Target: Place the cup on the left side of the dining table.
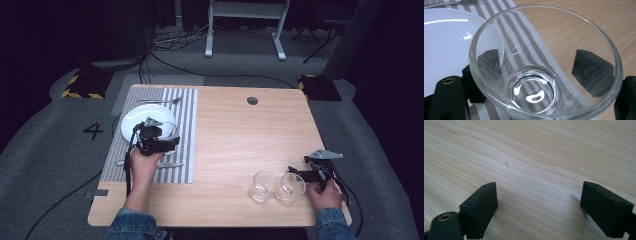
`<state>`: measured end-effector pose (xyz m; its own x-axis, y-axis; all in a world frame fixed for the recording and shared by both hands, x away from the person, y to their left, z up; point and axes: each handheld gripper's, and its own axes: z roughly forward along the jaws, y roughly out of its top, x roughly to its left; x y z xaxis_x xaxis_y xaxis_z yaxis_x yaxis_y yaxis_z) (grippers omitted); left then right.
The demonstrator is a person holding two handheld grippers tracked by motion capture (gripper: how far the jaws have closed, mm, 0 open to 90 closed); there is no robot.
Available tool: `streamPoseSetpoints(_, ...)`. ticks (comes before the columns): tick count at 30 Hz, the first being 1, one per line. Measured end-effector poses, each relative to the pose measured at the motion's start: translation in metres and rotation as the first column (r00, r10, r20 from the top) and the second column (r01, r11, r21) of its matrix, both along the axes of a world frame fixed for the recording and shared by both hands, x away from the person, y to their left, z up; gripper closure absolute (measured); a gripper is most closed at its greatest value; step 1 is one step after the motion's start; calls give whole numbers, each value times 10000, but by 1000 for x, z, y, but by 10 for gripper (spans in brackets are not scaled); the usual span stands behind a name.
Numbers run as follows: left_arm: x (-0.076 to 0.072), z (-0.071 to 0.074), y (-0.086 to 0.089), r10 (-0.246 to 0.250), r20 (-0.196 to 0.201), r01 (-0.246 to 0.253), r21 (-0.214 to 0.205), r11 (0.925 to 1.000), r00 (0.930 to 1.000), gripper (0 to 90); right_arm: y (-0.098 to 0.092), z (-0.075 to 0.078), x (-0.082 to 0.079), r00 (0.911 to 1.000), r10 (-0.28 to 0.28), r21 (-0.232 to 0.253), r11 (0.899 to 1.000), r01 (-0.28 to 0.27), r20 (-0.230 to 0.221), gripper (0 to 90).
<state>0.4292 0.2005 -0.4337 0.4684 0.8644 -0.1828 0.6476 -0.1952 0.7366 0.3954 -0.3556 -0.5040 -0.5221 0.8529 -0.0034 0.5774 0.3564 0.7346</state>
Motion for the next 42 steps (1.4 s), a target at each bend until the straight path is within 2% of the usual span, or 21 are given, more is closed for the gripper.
streamPoseSetpoints(6, 8, -11, -1, -74, -530, 81, 132, 9999, 9986, 199, 0, 0, 0, 10000, -16, -2, 10000, 16, 6, 143)
streamPoseSetpoints(12, 16, -20, -3, -7, -807, 66, 728, 9973, 9967, 191, 0, 0, 0, 10000, -18, 0, 10000, 18, 5, 143)
streamPoseSetpoints(25, 15, -21, -9, 61, -490, -7, 1087, 9941, 9988, 188, 0, 0, 0, 10000, -19, -2, 10000, 19, 5, 143)
streamPoseSetpoints(29, 12, -16, -9, -86, -159, 97, 738, 9972, 9998, 168, 0, 0, 0, 10000, -27, -2, 10000, 27, 7, 143)
streamPoseSetpoints(32, 9, -14, -11, 56, -89, -49, 790, 9969, 9999, 157, 0, 0, 0, 10000, -26, -2, 10000, 26, 7, 144)
streamPoseSetpoints(36, 4, -10, -8, 80, 21, -81, 609, 9981, 10000, 145, 0, 0, 0, 10000, -25, 2, 10000, 25, 4, 144)
streamPoseSetpoints(42, -8, 3, -2, 193, 508, -220, 535, 9983, 9985, 119, 0, 0, 0, 10000, -25, 0, 10000, 25, 5, 144)
